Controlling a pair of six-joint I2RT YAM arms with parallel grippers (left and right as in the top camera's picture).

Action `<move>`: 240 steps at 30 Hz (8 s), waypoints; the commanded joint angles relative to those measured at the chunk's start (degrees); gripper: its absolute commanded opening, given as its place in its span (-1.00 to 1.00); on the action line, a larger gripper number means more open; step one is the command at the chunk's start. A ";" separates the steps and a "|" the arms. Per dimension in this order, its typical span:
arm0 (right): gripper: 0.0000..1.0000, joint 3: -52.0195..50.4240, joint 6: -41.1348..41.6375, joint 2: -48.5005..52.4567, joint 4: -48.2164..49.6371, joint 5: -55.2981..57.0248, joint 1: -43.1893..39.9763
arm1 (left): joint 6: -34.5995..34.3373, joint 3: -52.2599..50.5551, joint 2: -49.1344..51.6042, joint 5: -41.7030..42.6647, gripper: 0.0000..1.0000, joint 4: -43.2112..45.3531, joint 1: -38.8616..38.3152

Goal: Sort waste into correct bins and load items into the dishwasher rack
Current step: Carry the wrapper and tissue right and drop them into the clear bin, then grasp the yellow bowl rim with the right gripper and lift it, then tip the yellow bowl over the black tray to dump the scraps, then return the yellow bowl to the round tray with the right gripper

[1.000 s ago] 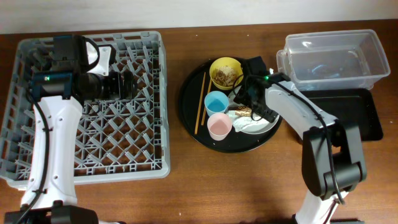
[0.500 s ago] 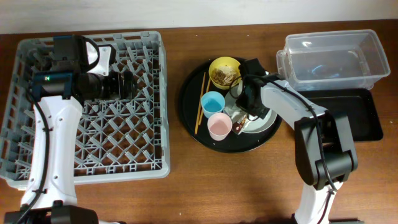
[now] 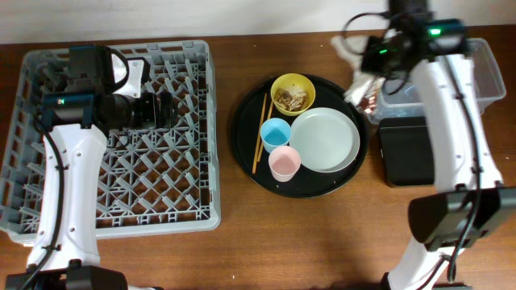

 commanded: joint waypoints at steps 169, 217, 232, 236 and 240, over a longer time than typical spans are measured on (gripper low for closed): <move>-0.92 -46.58 -49.20 2.27 14.99 -92.61 -54.62 | -0.55 0.98 4.87 -11.82 0.98 0.79 -3.89; -0.92 -34.10 -12.92 -19.58 28.74 -78.79 -33.00 | -0.55 0.98 4.87 -11.82 0.98 0.79 -3.89; -0.92 -29.64 -11.10 0.92 40.74 1.07 21.44 | -0.55 0.98 4.87 -11.82 0.98 0.79 -3.89; -0.92 -29.64 -11.15 8.07 47.80 1.07 21.40 | -0.55 0.98 4.87 -11.82 0.99 0.79 -3.89; -0.92 -29.66 -11.13 13.31 50.77 1.09 21.40 | -0.55 0.98 4.87 -11.82 0.98 0.79 -3.89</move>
